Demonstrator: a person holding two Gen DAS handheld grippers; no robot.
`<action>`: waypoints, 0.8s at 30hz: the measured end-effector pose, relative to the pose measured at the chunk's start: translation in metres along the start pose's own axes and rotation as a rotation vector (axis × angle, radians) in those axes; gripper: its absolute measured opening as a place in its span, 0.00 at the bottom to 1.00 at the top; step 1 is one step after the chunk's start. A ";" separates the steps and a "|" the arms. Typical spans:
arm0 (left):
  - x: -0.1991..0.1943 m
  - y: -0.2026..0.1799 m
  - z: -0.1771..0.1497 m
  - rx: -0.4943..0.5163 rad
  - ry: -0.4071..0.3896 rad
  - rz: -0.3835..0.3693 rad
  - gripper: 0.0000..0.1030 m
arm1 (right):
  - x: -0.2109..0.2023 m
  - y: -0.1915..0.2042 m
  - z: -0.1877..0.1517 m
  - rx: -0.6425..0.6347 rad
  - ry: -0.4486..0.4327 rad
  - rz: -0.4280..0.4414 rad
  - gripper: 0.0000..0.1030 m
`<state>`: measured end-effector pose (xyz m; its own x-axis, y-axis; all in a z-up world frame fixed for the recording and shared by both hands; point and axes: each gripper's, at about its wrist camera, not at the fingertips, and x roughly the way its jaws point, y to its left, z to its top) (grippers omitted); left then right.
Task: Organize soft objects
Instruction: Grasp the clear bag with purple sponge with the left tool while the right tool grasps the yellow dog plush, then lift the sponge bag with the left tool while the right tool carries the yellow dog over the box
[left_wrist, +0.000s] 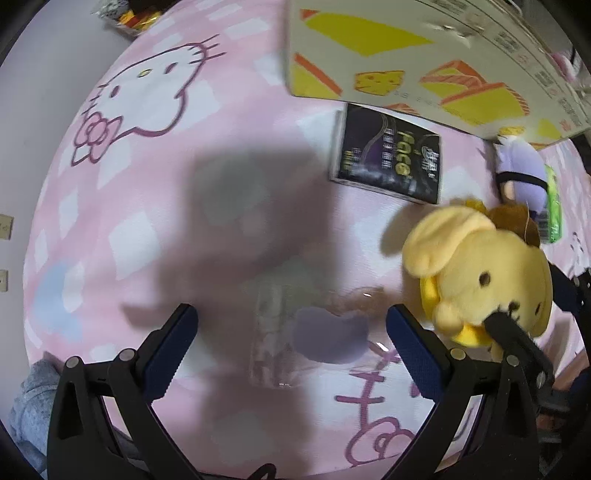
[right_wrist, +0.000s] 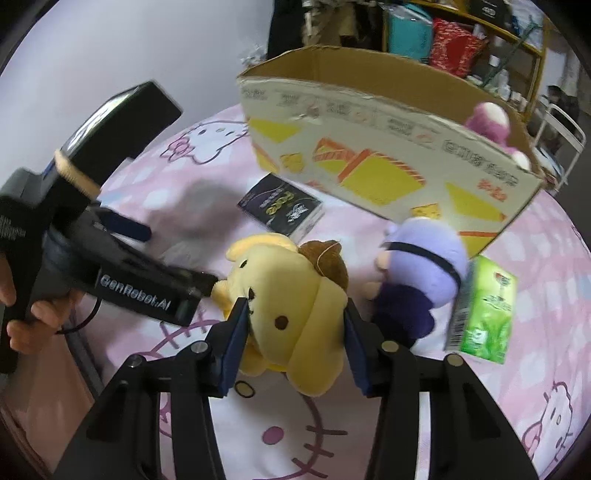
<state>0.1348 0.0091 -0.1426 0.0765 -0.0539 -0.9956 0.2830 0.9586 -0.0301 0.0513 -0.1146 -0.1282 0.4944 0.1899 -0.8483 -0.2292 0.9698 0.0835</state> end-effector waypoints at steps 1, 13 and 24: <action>0.001 -0.001 0.001 0.002 0.001 -0.008 0.98 | -0.001 -0.002 0.000 0.009 0.000 -0.002 0.50; 0.022 -0.017 -0.004 0.035 0.027 0.026 0.98 | 0.001 -0.011 0.000 0.022 0.020 -0.026 0.50; 0.034 -0.046 -0.012 0.066 0.012 0.079 0.92 | -0.011 -0.023 0.004 0.067 -0.034 -0.065 0.50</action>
<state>0.1125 -0.0337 -0.1763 0.0901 0.0253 -0.9956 0.3389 0.9392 0.0545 0.0545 -0.1385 -0.1188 0.5345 0.1306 -0.8350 -0.1396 0.9881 0.0651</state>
